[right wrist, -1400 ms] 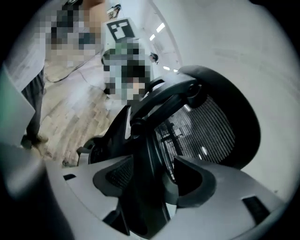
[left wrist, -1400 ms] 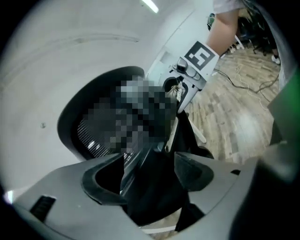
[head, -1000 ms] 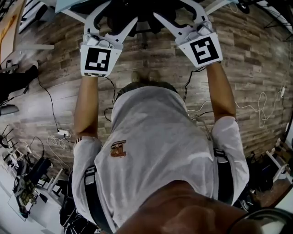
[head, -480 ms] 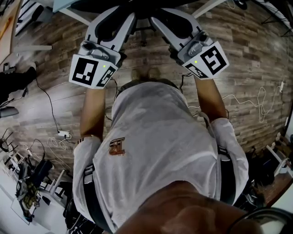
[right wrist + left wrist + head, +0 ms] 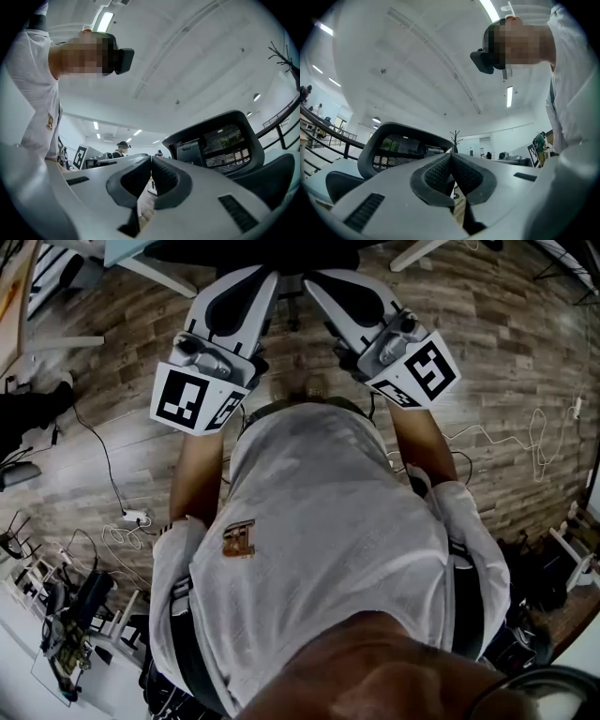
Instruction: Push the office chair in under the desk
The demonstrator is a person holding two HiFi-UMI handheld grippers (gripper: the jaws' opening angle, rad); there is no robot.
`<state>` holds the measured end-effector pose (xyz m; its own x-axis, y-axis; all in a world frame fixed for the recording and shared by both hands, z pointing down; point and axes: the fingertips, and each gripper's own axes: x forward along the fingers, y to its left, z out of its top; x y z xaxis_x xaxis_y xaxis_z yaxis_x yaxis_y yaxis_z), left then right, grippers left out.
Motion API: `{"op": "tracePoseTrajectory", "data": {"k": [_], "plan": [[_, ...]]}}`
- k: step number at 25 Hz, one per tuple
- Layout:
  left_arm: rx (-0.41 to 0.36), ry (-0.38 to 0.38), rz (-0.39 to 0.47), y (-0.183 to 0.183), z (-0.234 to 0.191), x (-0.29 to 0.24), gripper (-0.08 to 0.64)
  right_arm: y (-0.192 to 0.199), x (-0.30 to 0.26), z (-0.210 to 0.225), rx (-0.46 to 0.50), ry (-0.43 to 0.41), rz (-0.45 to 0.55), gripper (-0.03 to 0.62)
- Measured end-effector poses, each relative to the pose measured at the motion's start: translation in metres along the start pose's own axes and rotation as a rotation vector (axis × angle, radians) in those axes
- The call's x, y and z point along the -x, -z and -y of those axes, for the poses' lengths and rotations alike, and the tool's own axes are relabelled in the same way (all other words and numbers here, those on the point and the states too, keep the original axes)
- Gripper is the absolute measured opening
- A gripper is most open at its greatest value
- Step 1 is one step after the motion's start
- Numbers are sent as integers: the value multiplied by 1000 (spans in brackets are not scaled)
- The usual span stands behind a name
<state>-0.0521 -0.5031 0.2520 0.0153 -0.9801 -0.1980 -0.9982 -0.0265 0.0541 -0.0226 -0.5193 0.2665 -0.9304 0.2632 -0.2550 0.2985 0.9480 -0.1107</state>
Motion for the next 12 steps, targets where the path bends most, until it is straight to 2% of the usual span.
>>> {"op": "tracePoseTrajectory", "data": {"k": [12], "plan": [[-16, 29, -6, 2, 0, -2, 18, 2, -9, -2, 17, 17, -6, 34]]}}
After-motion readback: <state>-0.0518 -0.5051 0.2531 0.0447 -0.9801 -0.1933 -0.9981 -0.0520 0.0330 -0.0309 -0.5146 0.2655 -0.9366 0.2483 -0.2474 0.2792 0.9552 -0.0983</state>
